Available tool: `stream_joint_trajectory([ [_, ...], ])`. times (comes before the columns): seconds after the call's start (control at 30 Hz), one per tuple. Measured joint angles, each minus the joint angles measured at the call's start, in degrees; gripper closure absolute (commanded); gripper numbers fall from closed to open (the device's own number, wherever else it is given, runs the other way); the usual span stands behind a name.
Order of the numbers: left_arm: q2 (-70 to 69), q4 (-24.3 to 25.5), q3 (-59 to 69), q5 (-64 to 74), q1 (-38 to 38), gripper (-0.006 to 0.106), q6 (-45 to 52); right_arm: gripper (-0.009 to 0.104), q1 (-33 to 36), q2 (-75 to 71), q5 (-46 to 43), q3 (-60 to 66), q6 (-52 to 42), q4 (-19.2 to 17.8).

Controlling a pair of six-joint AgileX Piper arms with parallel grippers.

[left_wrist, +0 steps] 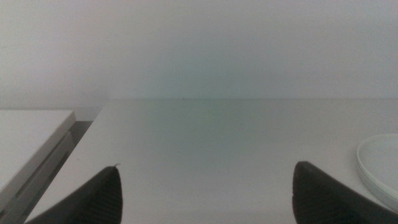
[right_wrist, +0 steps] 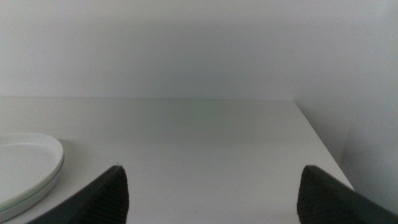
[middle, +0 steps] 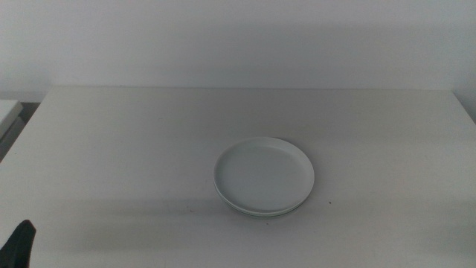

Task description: Stack the three bowls on top of each other.

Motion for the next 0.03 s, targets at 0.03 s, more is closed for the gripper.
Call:
stream_joint_trajectory([
  [0.03, 0.00, 0.00, 0.00, -0.09, 0.00, 0.007, 0.00, 0.013, 0.00, 0.00, 0.00, 0.00, 0.00, 0.00],
])
